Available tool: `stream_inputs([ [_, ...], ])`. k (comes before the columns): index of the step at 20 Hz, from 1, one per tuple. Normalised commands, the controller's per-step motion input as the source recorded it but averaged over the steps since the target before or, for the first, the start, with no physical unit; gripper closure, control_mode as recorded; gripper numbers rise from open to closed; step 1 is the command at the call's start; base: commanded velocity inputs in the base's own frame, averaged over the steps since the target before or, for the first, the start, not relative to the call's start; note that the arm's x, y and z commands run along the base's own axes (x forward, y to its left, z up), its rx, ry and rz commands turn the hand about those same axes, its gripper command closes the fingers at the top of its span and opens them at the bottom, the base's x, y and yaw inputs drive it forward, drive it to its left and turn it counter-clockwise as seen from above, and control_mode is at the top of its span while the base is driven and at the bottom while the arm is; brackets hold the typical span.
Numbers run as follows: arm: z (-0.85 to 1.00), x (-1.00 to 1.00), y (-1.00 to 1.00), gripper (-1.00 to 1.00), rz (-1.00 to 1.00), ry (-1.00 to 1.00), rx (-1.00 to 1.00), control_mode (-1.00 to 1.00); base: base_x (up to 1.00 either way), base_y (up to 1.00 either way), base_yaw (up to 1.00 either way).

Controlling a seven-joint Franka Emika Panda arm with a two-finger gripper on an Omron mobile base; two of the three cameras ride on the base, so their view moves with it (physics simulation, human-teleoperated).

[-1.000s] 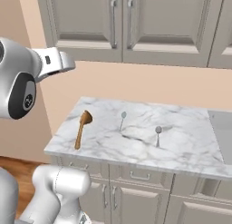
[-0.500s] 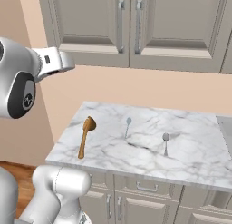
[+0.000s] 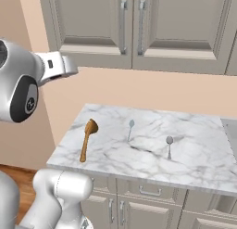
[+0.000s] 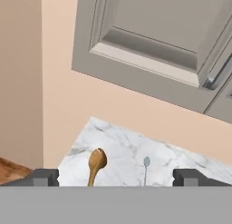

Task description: Organize the utensils by type. Pick up the wooden spoons from the counter and place them in the open cabinet. Then pick up the metallic utensils from the counter and place them in the open drawer.

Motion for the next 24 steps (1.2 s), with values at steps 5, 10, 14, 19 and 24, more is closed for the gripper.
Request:
stream_inputs([
  [5,-0.37,0.01,0.00,-1.00,0.00,0.19,0.01,-1.00,0.00,0.00,0.00],
  [10,-0.54,0.03,0.00,-1.00,0.00,0.17,0.04,-1.00,0.00,0.00,0.00],
  [14,-0.46,0.04,0.00,-1.00,0.00,0.27,0.01,-1.00,0.00,0.00,0.00],
  [19,-0.58,0.20,0.08,-1.00,0.00,0.12,0.00,-1.00,0.00,0.00,0.00],
  [24,-0.52,0.17,0.05,-1.00,0.00,0.11,0.08,-1.00,0.00,0.00,0.00],
])
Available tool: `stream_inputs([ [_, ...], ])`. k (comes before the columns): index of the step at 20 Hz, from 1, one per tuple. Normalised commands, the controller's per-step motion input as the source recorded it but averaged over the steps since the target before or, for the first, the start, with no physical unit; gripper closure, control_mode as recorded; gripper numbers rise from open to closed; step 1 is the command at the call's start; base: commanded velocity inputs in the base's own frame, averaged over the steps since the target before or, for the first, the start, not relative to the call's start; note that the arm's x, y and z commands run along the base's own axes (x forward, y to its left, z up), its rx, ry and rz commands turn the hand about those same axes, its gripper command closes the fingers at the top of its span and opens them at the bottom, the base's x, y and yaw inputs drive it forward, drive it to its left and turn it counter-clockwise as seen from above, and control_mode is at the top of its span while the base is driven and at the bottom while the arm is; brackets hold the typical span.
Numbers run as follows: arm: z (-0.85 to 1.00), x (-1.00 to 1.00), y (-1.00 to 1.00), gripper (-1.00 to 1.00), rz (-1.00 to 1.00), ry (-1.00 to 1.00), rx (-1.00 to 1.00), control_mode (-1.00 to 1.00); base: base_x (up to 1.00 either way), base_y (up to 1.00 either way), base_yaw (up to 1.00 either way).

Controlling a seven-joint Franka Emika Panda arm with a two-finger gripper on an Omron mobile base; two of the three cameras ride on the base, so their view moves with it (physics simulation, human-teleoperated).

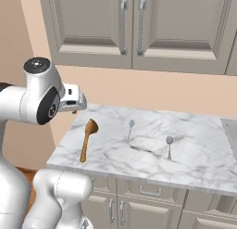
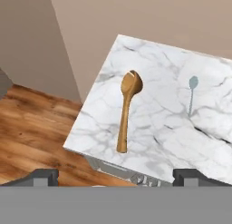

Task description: Organize the utensils by type. Pick up the wooden spoons from the counter and place them in the open cabinet. Then pick up the metallic utensils from the counter and place them in the open drawer.

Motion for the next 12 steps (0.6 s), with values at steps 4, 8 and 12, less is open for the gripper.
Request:
stream_inputs([
  [4,-0.60,0.09,0.08,-1.00,0.00,0.12,0.04,-1.00,0.00,0.00,0.00],
  [8,-0.59,0.12,0.15,-1.00,0.00,0.18,0.00,-1.00,0.00,0.00,0.00],
  [12,-0.36,0.25,0.12,-1.00,0.00,0.32,0.00,-1.00,0.00,0.00,0.00],
])
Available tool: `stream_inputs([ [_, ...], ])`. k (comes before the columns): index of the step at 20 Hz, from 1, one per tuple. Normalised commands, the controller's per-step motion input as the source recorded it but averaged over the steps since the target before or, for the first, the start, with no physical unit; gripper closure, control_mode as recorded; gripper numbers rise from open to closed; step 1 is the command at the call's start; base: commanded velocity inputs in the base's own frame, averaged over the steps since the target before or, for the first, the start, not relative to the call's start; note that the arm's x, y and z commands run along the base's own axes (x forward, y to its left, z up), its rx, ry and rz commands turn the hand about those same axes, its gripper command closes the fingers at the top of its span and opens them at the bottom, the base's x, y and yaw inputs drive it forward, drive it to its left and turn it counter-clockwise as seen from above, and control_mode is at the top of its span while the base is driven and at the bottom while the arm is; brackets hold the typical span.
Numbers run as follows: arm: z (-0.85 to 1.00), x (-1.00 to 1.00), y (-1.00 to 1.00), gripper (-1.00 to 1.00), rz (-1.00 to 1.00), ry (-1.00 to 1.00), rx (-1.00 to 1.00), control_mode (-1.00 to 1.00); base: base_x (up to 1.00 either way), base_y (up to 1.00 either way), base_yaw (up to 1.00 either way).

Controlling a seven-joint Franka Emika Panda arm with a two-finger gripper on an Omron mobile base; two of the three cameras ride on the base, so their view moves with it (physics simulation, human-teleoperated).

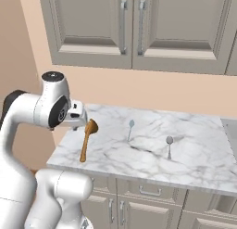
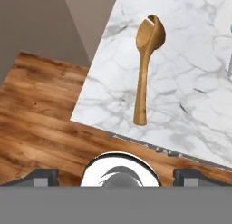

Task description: Organize the utensils by type. Pick up the wooden spoons from the counter and place them in the open cabinet. Then pick up the metallic utensils from the counter and place them in the open drawer.

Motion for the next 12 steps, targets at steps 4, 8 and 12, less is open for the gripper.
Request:
stream_inputs([
  [4,-0.28,0.40,0.00,-1.00,0.00,0.21,0.03,-1.00,0.00,0.00,0.00],
  [8,-0.58,0.27,0.01,-1.00,0.00,0.04,0.00,-1.00,0.00,0.00,0.00],
  [12,-0.70,0.13,0.02,-1.00,0.00,0.00,-0.02,-1.00,0.00,0.00,0.00],
])
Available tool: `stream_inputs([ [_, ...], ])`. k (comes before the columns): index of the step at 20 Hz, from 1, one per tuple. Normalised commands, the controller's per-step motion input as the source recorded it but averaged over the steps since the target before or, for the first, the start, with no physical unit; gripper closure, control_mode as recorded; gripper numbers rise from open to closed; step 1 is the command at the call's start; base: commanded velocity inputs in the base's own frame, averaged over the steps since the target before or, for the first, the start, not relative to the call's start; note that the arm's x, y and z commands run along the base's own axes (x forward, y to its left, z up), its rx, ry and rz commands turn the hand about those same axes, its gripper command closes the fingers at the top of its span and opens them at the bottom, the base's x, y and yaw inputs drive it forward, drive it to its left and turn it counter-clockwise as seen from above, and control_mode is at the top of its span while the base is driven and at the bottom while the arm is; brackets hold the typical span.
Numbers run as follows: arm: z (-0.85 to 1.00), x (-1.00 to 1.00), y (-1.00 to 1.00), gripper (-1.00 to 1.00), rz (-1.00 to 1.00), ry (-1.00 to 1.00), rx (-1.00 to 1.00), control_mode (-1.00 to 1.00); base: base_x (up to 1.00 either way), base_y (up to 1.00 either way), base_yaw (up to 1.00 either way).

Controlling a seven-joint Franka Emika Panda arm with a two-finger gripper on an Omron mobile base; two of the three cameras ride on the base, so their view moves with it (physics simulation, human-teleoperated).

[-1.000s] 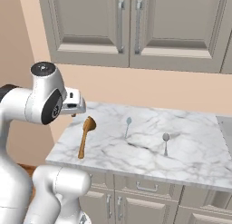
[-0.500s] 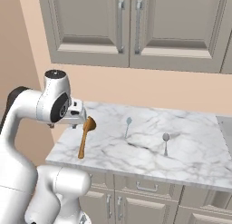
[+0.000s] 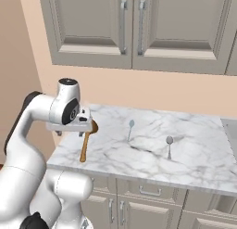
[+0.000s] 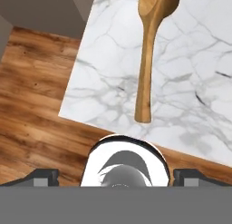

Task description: Organize the utensils by type. Pick up the wooden spoons from the counter and place them in the open cabinet. Then pick up the metallic utensils from the counter and place them in the open drawer.

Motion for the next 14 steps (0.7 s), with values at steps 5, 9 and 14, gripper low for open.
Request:
stream_inputs([
  [5,-0.43,0.17,0.00,-1.00,0.00,0.00,0.00,-1.00,0.00,0.00,0.00],
  [9,-0.25,0.33,0.00,-1.00,0.00,0.00,0.00,-1.00,0.00,0.00,0.00],
  [14,-0.29,0.41,0.00,-1.00,0.00,0.00,0.00,-1.00,0.00,0.00,0.00],
])
